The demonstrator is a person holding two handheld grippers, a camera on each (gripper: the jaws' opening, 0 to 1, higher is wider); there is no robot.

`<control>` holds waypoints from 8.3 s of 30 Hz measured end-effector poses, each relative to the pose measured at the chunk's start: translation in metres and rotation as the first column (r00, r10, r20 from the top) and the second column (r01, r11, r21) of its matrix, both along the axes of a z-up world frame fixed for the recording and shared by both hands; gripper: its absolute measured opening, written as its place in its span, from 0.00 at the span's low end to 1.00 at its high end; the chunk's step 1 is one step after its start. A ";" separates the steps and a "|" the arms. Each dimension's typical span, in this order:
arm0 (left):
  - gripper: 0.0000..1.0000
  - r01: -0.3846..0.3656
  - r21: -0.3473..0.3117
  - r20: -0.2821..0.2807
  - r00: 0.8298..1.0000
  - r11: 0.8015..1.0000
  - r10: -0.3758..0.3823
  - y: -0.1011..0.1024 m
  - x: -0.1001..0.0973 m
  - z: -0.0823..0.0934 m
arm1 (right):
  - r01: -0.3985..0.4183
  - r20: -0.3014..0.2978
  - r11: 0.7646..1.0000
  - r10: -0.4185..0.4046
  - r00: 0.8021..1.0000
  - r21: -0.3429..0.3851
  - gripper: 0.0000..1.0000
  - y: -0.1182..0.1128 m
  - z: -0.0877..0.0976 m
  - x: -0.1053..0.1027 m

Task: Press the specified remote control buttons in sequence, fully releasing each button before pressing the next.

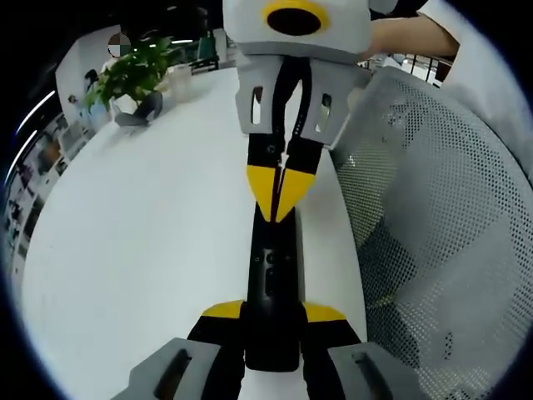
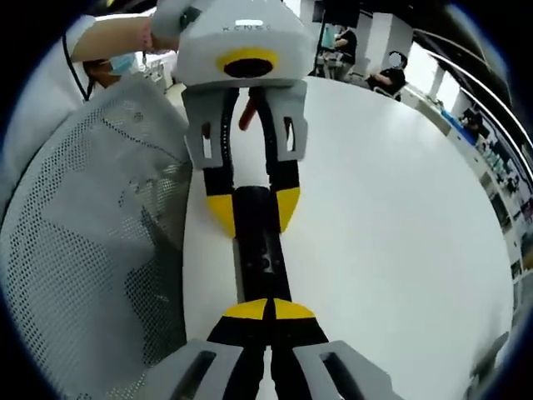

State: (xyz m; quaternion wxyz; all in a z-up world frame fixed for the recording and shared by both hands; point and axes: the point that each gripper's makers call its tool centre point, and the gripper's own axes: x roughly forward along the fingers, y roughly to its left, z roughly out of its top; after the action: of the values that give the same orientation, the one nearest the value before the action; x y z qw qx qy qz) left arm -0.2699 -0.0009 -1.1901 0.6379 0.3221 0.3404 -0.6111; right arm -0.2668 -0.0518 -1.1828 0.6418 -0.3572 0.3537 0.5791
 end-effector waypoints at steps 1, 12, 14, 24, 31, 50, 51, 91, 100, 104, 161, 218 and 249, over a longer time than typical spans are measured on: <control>0.24 0.000 -0.001 0.000 1.000 1.000 0.000 0.000 0.000 0.000 | -0.004 0.001 1.000 0.004 1.000 -0.002 0.00 0.000 0.000 0.000; 0.24 -0.007 -0.007 0.001 1.000 1.000 0.007 0.000 0.001 0.000 | -0.011 -0.001 1.000 0.011 1.000 0.027 0.00 0.001 0.000 0.000; 0.24 -0.008 -0.009 0.000 1.000 1.000 0.008 0.000 0.001 0.000 | 0.023 -0.039 0.998 -0.021 0.999 0.056 0.00 0.000 0.001 0.000; 0.24 -0.010 -0.015 0.000 1.000 1.000 0.010 0.000 0.001 0.000 | 0.025 -0.071 0.995 -0.019 0.997 0.092 0.09 0.004 -0.001 0.001; 0.24 -0.014 -0.028 -0.001 1.000 1.000 0.014 0.000 0.000 0.001 | -0.043 -0.042 0.998 0.044 0.998 0.036 0.09 0.006 -0.002 -0.002; 0.24 -0.015 -0.041 0.002 1.000 0.999 0.015 0.000 0.000 0.001 | 0.037 -0.050 0.976 -0.027 0.998 0.215 0.09 0.005 0.002 -0.002; 0.24 -0.015 -0.040 0.002 1.000 0.999 0.015 0.000 0.000 0.001 | 0.033 -0.049 0.977 -0.023 0.999 0.210 0.09 0.004 0.002 -0.003; 0.24 -0.023 -0.047 0.003 1.000 0.999 0.023 0.000 0.000 0.000 | -0.100 -0.005 0.995 0.101 0.995 0.030 0.05 0.018 -0.003 -0.003; 0.24 -0.024 -0.043 0.003 1.000 0.999 0.025 0.000 0.000 0.000 | 0.013 -0.037 0.995 -0.017 0.999 -0.103 0.05 0.020 -0.004 -0.004; 0.24 -0.028 -0.047 0.003 1.000 0.998 0.029 0.000 0.000 0.000 | 0.040 -0.019 0.998 -0.039 0.999 0.050 0.05 0.020 0.000 -0.004; 0.24 -0.034 -0.052 0.006 0.999 0.998 0.034 -0.001 0.000 0.001 | -0.021 0.058 0.998 0.025 0.998 -0.058 0.00 0.022 -0.003 0.000; 0.24 -0.053 -0.027 0.001 0.999 0.998 0.054 -0.001 0.000 0.000 | 0.121 -0.013 0.992 -0.120 0.993 0.024 0.00 0.002 0.001 -0.002; 0.24 -0.051 -0.084 0.006 0.999 0.995 0.051 -0.001 0.001 0.001 | 0.245 -0.042 0.960 -0.242 0.969 0.135 0.00 0.014 0.003 0.001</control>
State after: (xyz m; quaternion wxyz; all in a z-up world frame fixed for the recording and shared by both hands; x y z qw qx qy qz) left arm -0.2693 -0.0016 -1.1893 0.6676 0.2887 0.3200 -0.6071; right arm -0.2656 -0.0374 -1.1802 0.7270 -0.2581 0.3616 0.5235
